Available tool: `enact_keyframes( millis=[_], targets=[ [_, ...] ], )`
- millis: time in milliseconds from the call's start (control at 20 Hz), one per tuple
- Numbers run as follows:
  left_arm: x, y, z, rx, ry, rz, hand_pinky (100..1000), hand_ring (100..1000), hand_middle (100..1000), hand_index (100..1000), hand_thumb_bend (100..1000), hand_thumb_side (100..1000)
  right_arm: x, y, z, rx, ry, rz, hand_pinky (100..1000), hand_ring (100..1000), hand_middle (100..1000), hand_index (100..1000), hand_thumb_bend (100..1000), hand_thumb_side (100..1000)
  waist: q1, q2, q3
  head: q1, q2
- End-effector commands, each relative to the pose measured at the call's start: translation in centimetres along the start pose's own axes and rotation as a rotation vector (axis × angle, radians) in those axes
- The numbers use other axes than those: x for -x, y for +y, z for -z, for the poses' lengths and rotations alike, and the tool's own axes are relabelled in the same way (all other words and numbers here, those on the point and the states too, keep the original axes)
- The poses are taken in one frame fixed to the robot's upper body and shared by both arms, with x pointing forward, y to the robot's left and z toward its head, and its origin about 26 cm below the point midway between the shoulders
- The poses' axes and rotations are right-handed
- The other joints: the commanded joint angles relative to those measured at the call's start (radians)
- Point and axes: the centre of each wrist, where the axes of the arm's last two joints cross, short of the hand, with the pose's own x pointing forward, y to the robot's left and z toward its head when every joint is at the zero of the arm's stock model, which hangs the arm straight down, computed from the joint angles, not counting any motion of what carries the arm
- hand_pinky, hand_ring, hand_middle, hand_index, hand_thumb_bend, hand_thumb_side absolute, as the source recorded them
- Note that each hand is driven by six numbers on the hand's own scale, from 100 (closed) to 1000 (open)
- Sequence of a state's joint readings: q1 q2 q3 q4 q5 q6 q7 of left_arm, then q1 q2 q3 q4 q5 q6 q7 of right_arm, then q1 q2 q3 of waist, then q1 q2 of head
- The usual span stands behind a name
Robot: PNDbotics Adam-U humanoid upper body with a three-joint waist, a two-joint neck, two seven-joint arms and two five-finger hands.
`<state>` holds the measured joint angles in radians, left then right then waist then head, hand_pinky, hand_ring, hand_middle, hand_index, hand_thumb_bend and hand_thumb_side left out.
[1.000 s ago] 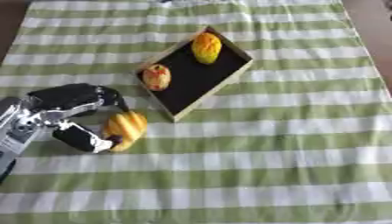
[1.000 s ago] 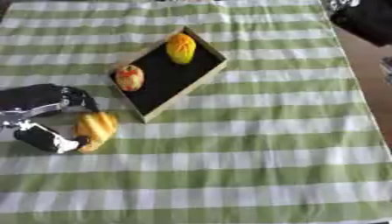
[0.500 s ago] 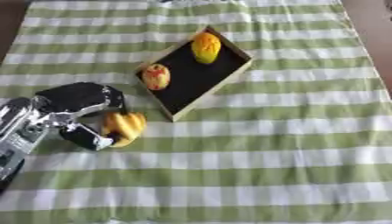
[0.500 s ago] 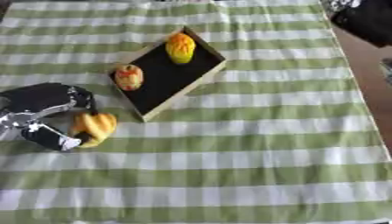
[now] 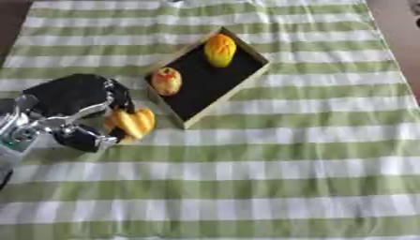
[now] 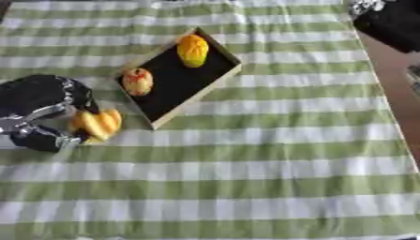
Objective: Pick up objects on the table and place them in the box.
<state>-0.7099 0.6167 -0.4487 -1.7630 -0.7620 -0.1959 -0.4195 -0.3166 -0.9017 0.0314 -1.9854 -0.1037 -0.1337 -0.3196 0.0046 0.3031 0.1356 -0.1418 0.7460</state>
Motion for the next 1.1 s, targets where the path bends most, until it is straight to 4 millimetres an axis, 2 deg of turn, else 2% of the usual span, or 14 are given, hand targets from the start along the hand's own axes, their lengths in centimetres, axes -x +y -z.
enact_keyframes(
  millis=[50, 250, 450, 800, 1100],
  targets=[
    [-0.6, 4.2, -0.7, -0.134, -0.012, 0.036, 420, 551, 473, 449, 138, 100, -0.7, -0.8, 0.6, 0.006, -0.034, -0.027, 880, 845, 623, 793, 100, 470, -0.001, -0.025, 0.001, -0.002, -0.004],
    [-1.3, 6.8, 0.4, -0.241, -0.039, 0.033, 411, 548, 469, 449, 114, 100, -0.7, -0.8, 0.6, 0.007, -0.037, -0.027, 880, 845, 623, 792, 100, 470, -0.004, -0.027, 0.004, -0.001, -0.003],
    [-1.0, 7.2, 3.5, -0.278, -0.041, -0.028, 392, 544, 465, 454, 100, 100, -0.8, -0.7, 0.8, 0.007, -0.04, -0.019, 880, 845, 623, 792, 100, 469, -0.008, -0.029, 0.007, 0.007, 0.001],
    [0.4, 4.4, 9.9, -0.285, 0.003, -0.143, 383, 544, 467, 463, 100, 123, -1.3, -0.7, 1.7, 0.0, -0.08, -0.001, 880, 844, 625, 793, 100, 433, -0.014, -0.027, -0.002, 0.021, -0.001],
    [0.8, 1.2, 12.6, -0.252, 0.039, -0.157, 388, 549, 475, 479, 100, 136, -1.6, -0.5, 2.0, -0.002, -0.094, 0.017, 880, 845, 625, 792, 100, 445, -0.015, -0.022, -0.013, 0.03, -0.009]
  ],
)
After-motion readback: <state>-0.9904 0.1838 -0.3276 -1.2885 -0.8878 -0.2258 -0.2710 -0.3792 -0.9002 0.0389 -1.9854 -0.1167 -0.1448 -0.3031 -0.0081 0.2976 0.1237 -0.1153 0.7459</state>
